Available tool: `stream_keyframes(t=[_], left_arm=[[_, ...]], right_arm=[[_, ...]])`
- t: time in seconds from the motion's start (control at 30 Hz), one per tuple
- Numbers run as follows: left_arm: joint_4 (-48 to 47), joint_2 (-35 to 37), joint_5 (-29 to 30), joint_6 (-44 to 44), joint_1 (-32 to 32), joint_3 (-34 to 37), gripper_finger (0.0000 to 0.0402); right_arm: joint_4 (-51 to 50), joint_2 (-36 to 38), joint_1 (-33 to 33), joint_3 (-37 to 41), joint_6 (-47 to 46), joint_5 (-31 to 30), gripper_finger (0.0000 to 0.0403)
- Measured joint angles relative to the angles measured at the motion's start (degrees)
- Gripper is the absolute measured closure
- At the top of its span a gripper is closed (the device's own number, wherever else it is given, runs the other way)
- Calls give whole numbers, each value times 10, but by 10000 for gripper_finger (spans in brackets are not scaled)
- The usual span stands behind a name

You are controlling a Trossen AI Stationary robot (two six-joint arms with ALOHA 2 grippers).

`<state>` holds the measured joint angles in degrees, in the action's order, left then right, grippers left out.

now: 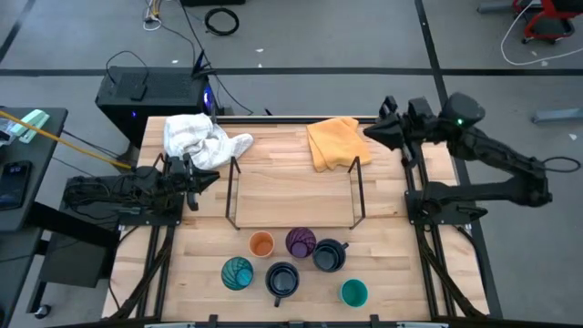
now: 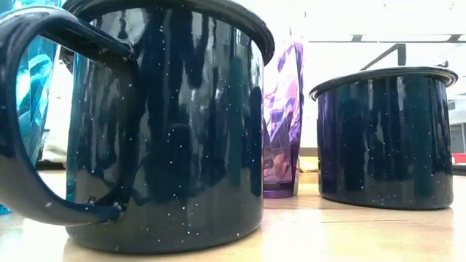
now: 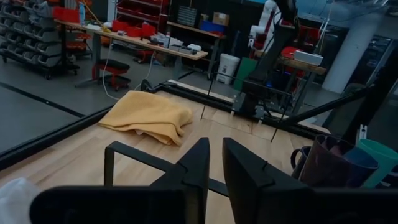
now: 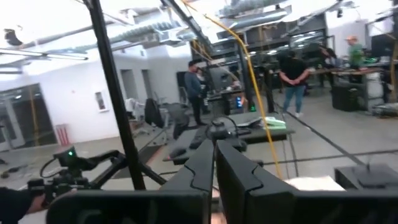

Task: Stack small to large cups/mugs on shelf
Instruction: Put the right dark blue mug on the shelf put the green cup on the shelf

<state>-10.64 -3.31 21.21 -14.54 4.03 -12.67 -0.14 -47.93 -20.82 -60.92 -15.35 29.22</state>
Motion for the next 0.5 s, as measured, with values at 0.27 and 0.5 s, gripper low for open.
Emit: stream_keyframes(t=[0.27, 0.5], left_arm=[[0, 0, 0, 4, 0, 0, 348], [48, 0, -1, -10, 0, -4, 348]], right_arm=[[85, -93, 40, -111, -12, 14, 377], [46, -141, 75, -203, -2, 15, 377]])
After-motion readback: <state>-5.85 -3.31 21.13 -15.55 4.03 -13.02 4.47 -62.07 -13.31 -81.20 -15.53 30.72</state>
